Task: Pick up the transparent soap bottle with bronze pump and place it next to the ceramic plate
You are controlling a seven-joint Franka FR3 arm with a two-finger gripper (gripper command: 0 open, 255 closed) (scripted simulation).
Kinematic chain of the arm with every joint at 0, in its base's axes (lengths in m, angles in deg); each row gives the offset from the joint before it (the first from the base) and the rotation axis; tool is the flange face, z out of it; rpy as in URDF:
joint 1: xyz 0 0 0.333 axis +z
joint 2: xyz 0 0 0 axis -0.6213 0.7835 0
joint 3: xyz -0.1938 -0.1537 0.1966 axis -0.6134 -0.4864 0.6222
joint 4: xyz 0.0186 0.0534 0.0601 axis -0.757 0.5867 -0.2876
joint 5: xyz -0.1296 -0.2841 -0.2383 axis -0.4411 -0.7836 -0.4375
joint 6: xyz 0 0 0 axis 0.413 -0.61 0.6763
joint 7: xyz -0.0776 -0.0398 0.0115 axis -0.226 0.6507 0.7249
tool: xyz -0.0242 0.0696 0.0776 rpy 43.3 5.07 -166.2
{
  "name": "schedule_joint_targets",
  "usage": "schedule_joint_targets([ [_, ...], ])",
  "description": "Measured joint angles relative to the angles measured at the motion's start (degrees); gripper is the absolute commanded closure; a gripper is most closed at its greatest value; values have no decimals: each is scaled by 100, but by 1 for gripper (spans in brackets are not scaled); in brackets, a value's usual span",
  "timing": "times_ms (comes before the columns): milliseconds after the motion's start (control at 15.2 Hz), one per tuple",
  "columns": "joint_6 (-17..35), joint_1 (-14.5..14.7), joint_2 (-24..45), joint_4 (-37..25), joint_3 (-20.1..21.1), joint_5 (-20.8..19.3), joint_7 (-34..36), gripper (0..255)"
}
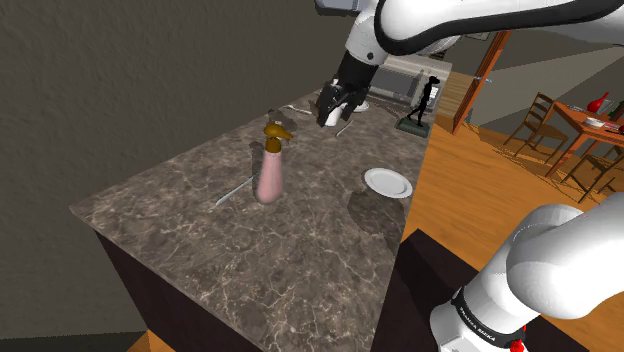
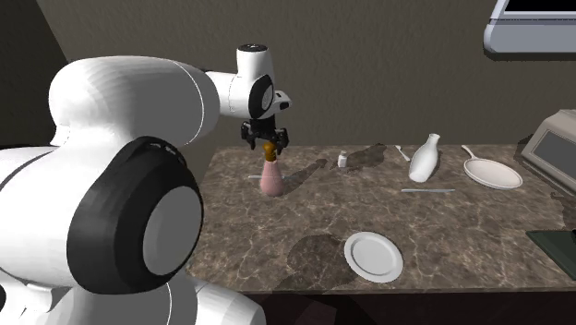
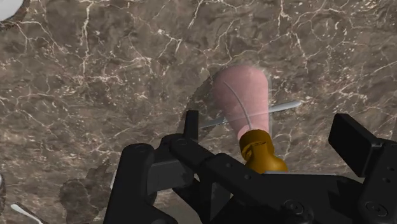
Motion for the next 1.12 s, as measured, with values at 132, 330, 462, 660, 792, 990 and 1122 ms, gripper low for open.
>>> schedule_joint_targets([
  [132, 308, 29, 374, -133, 34, 53, 12, 0],
  [330, 779, 64, 923, -308, 65, 133, -13, 0],
  [462, 1057, 93, 1353, -526, 102, 169, 0, 0],
  [660, 1339, 131, 1921, -912, 140, 222, -5, 0],
  [792, 1492, 148, 2273, -1157, 159, 229, 0, 0],
  [990, 1711, 160, 2491, -1170, 171, 226, -2, 0],
  [1122, 1843, 166, 2581, -1130, 175, 224, -4, 0],
])
